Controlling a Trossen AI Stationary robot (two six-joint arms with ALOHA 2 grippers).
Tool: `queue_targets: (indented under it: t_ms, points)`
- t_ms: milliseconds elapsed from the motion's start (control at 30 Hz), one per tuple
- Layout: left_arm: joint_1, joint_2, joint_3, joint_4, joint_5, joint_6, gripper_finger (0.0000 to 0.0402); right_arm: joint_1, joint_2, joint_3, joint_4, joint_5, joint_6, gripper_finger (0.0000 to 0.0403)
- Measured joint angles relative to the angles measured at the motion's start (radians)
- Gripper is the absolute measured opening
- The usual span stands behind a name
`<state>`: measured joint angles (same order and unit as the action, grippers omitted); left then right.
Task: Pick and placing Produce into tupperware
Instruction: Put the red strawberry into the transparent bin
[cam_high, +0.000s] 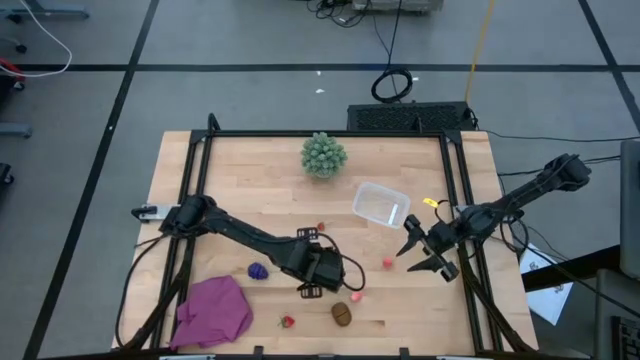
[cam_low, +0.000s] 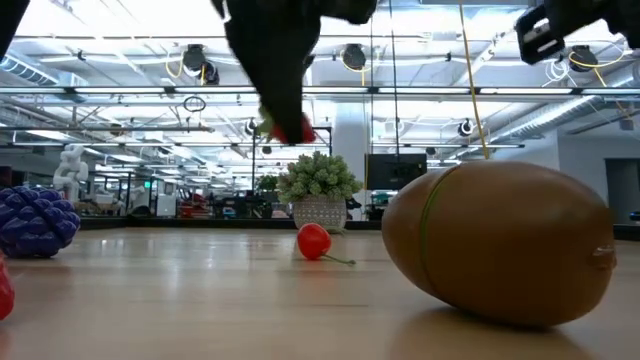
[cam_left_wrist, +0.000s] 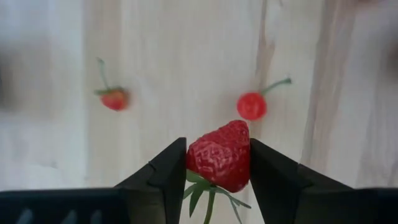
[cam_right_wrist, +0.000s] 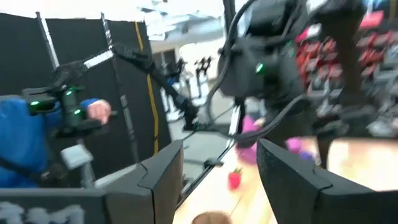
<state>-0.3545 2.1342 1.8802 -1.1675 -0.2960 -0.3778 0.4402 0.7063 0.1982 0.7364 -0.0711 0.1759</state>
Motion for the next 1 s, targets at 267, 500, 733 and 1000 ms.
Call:
queue_targets:
  t_ms: [267, 500, 733, 1000]
  points:
    - [0.077, -0.001, 0.085, 0.034, -0.111, 0.126, 0.0157, -0.117, -0.217, 0.000, -0.007, 0.055, -0.158, 0.0192]
    - [0.200, -0.002, 0.088, 0.307, -0.101, 0.318, 0.0157, -0.182, -0.387, 0.000, -0.167, 0.378, -0.208, 0.0192]
    - [0.357, -0.002, 0.087, 0.531, 0.070, 0.375, 0.0157, -0.193, -0.468, 0.000, -0.298, 0.602, -0.228, 0.0192]
    - [0.453, 0.005, -0.037, 0.776, 0.235, 0.310, 0.0157, -0.193, -0.508, 0.000, -0.268, 0.796, -0.393, 0.0192]
